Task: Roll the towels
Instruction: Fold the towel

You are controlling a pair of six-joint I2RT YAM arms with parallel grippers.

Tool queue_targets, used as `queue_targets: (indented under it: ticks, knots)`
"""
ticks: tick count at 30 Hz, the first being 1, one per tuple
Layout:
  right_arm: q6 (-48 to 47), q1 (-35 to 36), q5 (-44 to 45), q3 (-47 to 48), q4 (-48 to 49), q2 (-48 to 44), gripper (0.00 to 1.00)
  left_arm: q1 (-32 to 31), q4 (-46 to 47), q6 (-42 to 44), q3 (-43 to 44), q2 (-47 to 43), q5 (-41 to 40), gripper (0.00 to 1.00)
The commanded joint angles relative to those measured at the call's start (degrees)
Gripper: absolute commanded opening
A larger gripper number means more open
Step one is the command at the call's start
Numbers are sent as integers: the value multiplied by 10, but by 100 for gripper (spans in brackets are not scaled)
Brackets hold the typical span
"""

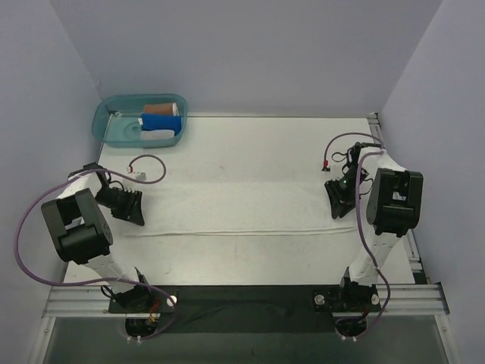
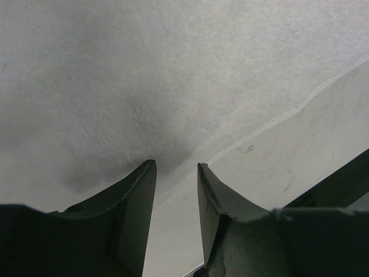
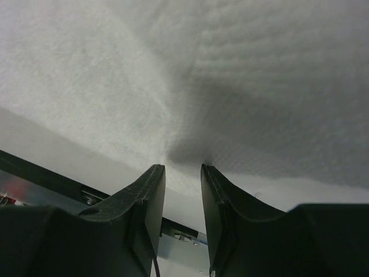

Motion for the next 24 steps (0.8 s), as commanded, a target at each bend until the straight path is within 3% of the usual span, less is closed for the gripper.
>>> queue_targets:
  ticks: [1,6,12,24]
  knots:
    - [15,-8,50,7,1,32,32,10,42,-17,0,1,-16,46]
    - [14,-10,71,42,0,49,31,51,18,-51,89,-3,85,56]
    - [8,-10,81,59,3,45,31,72,29,-119,219,54,109,64]
    - [3,-10,92,74,2,57,31,62,77,-169,205,133,111,64]
